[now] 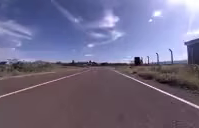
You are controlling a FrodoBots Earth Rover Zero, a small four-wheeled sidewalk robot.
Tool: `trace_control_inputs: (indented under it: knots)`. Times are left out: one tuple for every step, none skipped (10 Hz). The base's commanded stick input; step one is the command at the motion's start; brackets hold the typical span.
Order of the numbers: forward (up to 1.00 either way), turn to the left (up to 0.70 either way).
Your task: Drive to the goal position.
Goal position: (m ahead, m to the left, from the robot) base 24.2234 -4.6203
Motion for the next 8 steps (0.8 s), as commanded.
trace_control_inputs:
  knots:
    - [1.0,0.0]
    - [1.0,0.0]
    - [1.0,0.0]
    - [1.0,0.0]
    - [1.0,0.0]
    - [1.0,0.0]
    - [1.0,0.0]
    - [1.0,0.0]
